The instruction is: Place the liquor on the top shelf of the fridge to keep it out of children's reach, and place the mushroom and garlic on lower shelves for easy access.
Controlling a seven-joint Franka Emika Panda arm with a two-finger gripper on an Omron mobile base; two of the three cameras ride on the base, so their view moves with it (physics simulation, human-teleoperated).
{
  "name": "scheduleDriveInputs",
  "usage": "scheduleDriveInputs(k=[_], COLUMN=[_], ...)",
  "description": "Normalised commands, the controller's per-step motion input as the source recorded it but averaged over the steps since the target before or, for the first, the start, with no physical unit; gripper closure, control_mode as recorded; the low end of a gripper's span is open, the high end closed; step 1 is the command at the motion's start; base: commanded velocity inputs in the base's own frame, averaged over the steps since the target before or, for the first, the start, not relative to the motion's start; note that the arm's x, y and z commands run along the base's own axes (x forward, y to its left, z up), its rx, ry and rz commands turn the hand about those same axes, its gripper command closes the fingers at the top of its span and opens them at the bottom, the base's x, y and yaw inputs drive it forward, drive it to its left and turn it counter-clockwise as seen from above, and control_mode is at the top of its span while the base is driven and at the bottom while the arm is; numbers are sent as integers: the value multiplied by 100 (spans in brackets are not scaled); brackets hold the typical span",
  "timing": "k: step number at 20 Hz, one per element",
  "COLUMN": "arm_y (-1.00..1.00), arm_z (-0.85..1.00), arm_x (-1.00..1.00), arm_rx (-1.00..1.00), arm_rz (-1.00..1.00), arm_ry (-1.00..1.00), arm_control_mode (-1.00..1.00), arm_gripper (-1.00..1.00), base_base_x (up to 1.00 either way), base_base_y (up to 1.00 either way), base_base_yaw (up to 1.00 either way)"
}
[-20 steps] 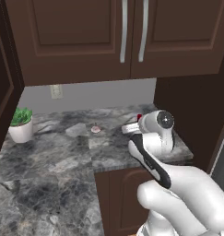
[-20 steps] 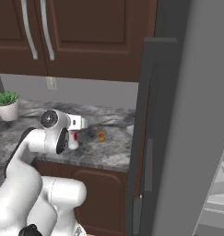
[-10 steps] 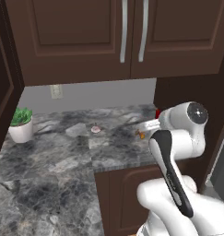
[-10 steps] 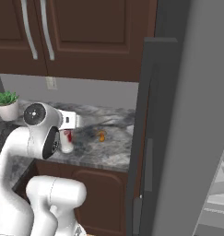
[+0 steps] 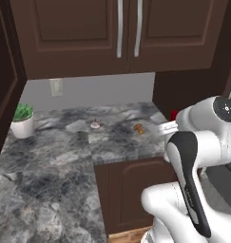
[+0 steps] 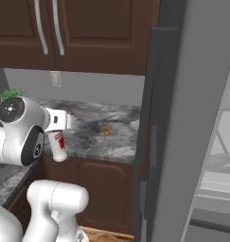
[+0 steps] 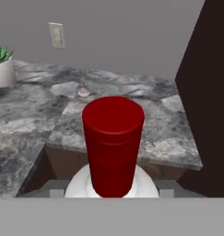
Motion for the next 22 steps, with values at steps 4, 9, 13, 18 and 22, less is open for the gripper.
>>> scheduleDriveInputs(k=[4,9,13,18,22], arm_y=[0,0,0,0,0], arm_z=[0,0,0,0,0], arm_x=[0,0,0,0,0], arm_rx=[0,0,0,0,0], arm_rz=[0,0,0,0,0], arm_ry=[0,0,0,0,0], arm_control_mode=[100,100,100,100,100], arm_gripper=[100,100,100,100,100], base_base_x=[-100,-81,-25,1,15], base_base_y=[-5,0,-24,-93,-100], base_base_yaw=[-45,-73,-64,-31,-7])
